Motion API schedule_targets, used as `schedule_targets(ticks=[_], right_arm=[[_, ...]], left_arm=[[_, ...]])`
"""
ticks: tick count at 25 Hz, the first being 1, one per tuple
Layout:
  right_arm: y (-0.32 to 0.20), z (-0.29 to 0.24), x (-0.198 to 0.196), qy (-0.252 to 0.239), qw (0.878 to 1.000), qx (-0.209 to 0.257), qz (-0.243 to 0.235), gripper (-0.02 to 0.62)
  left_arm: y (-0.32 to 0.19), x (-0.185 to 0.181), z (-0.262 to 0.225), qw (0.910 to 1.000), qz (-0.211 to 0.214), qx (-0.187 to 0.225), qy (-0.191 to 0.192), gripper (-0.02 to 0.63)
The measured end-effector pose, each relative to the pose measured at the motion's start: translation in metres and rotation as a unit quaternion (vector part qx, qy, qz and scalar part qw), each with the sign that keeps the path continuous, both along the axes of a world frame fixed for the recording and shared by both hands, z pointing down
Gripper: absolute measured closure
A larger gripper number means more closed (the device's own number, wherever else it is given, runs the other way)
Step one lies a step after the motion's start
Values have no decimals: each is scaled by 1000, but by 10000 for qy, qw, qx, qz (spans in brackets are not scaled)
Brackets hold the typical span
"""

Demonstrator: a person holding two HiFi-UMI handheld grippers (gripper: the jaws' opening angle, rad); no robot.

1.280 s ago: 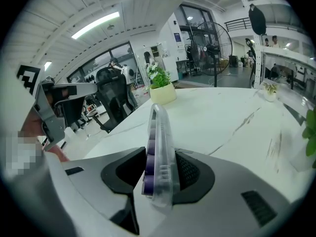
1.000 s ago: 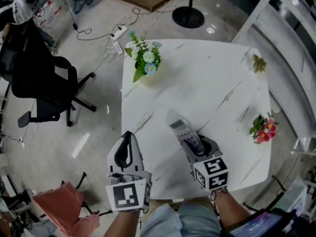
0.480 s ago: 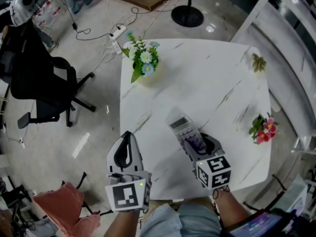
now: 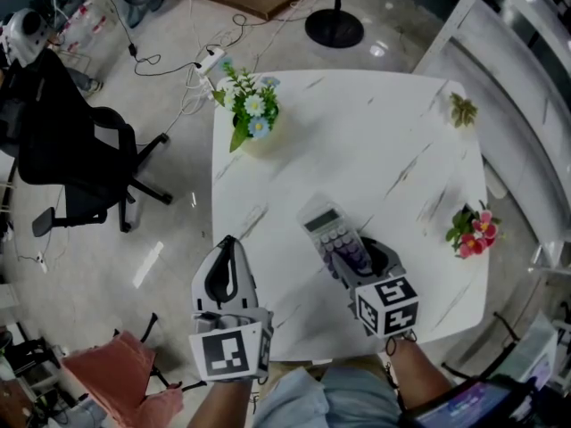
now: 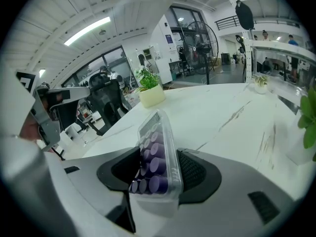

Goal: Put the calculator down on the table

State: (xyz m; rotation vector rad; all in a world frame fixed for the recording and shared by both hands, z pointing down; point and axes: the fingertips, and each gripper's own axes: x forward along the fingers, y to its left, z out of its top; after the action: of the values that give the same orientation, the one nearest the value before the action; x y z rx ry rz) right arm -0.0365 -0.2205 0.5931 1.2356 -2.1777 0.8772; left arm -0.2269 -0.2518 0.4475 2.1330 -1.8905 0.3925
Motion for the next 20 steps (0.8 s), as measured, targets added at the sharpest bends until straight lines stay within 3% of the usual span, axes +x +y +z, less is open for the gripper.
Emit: schedule_targets(ticks=[13, 20], right_arm=[[-2, -4, 19, 220, 9996, 177, 91, 325], [-7, -50, 23, 97, 9977, 658, 154, 327]], left_arm=[[11, 13, -6, 10000, 81, 42, 29, 598], [25, 27, -37, 9996, 122, 253, 35, 598]])
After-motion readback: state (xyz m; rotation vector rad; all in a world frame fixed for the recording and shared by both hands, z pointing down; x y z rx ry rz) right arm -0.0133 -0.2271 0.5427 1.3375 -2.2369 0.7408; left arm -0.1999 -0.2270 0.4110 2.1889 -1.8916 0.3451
